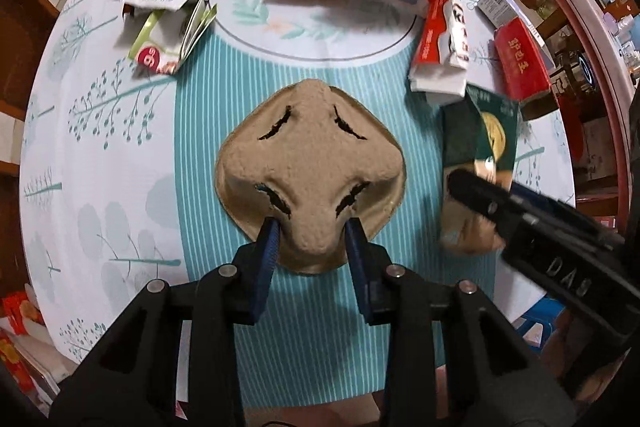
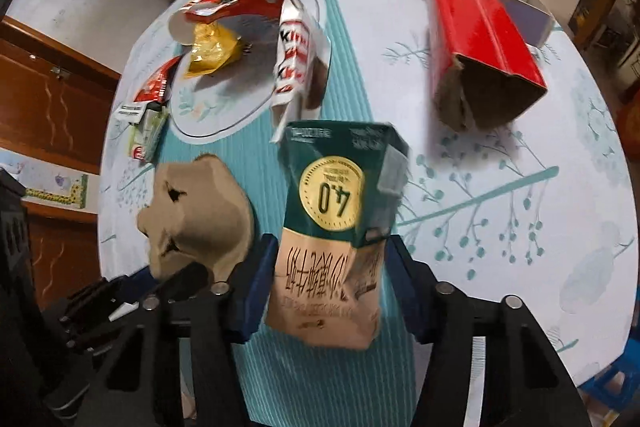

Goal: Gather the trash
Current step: 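Grasp the green milk carton with the right gripper while the left holds the tray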

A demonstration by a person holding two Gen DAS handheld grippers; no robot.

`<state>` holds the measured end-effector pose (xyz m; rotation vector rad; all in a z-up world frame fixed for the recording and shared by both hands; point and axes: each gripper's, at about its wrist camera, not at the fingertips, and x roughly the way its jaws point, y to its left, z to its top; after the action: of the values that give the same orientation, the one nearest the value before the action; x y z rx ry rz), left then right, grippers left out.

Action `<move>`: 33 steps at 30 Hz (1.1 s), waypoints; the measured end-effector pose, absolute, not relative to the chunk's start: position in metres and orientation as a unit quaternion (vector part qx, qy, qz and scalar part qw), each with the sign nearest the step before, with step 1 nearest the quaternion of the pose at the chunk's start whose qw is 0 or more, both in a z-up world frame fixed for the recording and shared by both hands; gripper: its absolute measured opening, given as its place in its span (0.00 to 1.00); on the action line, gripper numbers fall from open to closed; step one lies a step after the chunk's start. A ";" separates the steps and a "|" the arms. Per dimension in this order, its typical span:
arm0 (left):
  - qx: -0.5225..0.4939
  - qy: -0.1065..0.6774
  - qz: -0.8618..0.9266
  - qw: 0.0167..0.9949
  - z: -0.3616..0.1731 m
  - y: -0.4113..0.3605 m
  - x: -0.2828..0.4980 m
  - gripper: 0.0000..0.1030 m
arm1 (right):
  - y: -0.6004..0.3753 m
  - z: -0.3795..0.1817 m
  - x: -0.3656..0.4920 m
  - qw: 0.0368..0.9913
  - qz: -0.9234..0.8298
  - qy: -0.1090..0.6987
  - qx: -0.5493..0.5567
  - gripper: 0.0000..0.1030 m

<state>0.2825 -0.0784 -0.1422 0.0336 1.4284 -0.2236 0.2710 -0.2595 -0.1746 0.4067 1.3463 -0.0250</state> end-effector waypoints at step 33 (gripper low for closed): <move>0.099 0.649 -0.149 0.740 -0.143 -0.107 0.332 0.34 | -0.276 -0.168 0.272 0.770 0.050 0.604 0.199 0.40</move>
<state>0.3325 -0.1070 -0.1429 0.2174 1.4238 -0.3265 0.2715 -0.2757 -0.1682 0.4326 1.3107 0.1085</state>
